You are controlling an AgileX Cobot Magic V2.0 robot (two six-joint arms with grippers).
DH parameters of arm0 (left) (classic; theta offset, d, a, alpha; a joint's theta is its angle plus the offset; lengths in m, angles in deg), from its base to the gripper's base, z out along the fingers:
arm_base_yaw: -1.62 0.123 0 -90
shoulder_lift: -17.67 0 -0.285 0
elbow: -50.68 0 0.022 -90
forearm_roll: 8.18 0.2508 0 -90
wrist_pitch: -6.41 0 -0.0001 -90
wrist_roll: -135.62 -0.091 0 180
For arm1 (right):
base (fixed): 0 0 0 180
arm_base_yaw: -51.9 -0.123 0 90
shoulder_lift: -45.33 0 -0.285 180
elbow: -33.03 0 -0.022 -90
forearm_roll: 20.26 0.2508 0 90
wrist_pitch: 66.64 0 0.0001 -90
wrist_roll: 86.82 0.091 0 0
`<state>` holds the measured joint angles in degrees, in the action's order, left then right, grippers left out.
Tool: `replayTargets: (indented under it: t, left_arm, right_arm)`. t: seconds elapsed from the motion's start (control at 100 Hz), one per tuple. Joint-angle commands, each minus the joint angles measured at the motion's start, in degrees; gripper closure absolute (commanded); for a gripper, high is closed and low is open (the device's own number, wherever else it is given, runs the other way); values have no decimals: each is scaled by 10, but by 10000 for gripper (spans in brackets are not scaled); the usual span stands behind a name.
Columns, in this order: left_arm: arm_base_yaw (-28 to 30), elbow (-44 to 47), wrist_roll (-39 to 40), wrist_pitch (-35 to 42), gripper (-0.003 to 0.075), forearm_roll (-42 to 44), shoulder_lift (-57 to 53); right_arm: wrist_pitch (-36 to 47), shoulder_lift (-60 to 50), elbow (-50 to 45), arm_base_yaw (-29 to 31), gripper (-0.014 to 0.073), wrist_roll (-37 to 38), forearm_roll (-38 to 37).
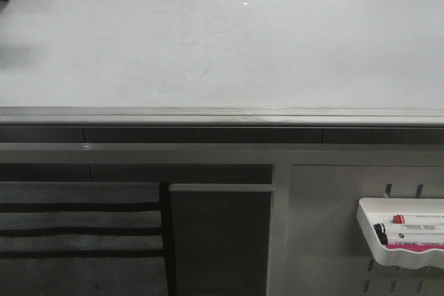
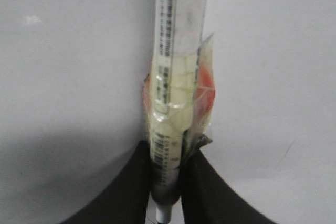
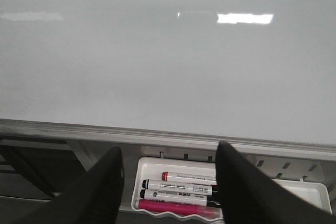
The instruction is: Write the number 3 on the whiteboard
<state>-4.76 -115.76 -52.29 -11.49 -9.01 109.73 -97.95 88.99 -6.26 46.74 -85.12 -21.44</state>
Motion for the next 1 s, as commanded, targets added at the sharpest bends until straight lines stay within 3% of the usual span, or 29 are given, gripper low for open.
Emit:
replayTargets:
  t: [0.0, 0.29, 0.46, 0.67, 0.77, 0.9, 0.99]
  left_arm:
    - [-3, -21, -1, 30, 681, -3, -21]
    - [-3, -21, -1, -10, 681, -5, -70]
    - [-13, -21, -5, -75, 681, -9, -109]
    - [-92, -21, -91, -225, 681, -23, -146]
    - [-146, -21, -140, -316, 681, -56, -148]
    - [-200, -21, -252, -423, 681, -154, -148]
    - [-228, -21, -344, -451, 681, -231, -148]
  right_arm:
    - [51, 5, 19, -1, 241, -6, -1]
    - [59, 5, 19, -1, 241, -6, 4]
    - [68, 7, 22, -1, 241, -6, 12]
    - [-63, 72, 97, -1, 250, -17, 35]
    - [-155, 129, 151, -1, 250, -97, 97]
    - [-257, 199, 209, -1, 250, -247, 274]
    - [-317, 242, 231, -2, 249, -369, 381]
